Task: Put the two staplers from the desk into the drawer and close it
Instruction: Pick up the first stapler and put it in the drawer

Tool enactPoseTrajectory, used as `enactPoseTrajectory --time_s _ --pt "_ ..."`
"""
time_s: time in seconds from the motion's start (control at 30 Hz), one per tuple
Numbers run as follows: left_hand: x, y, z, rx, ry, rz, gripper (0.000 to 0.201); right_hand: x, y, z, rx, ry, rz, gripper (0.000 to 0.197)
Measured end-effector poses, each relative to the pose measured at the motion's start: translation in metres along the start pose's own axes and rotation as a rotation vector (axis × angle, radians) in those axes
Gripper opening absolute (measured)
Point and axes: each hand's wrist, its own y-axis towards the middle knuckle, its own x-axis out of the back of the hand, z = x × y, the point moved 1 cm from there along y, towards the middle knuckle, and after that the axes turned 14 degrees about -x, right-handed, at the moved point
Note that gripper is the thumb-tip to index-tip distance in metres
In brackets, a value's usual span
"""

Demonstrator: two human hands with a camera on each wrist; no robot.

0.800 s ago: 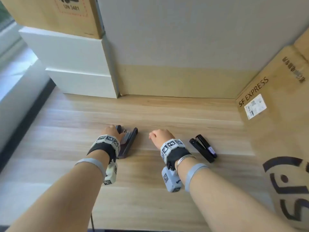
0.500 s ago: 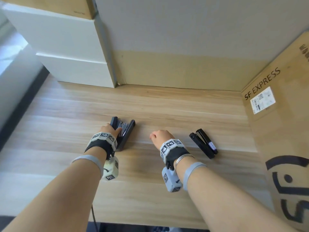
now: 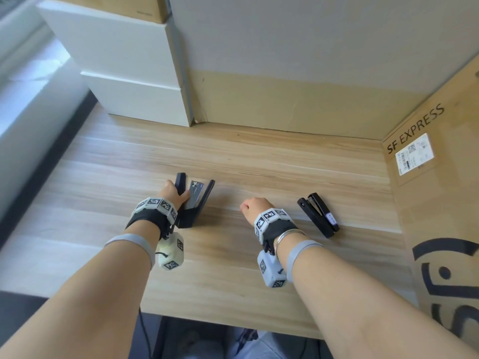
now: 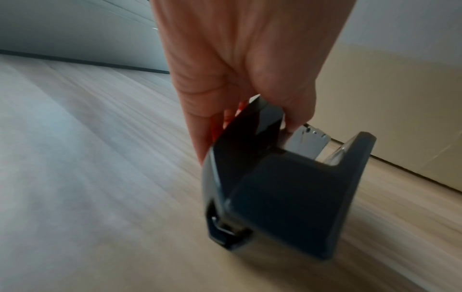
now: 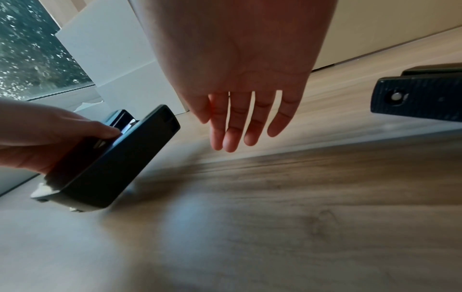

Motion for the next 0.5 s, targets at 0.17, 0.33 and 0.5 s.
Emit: enactPoseTrajectory --time_s 0.17,0.33,0.5 --pt "0.021 -0.029 0.022 -0.073 -0.037 -0.017 0.036 -0.013 -0.014 0.019 0.007 -0.053 -0.001 0.038" --pt "0.051 -0.068 0.069 -0.068 -0.044 -0.022 0.037 -0.039 -0.034 0.056 0.045 -0.131 -0.014 0.037" --pt "0.079 -0.120 0.139 0.013 -0.086 -0.079 0.048 -0.075 -0.061 0.095 0.100 -0.141 -0.074 0.034"
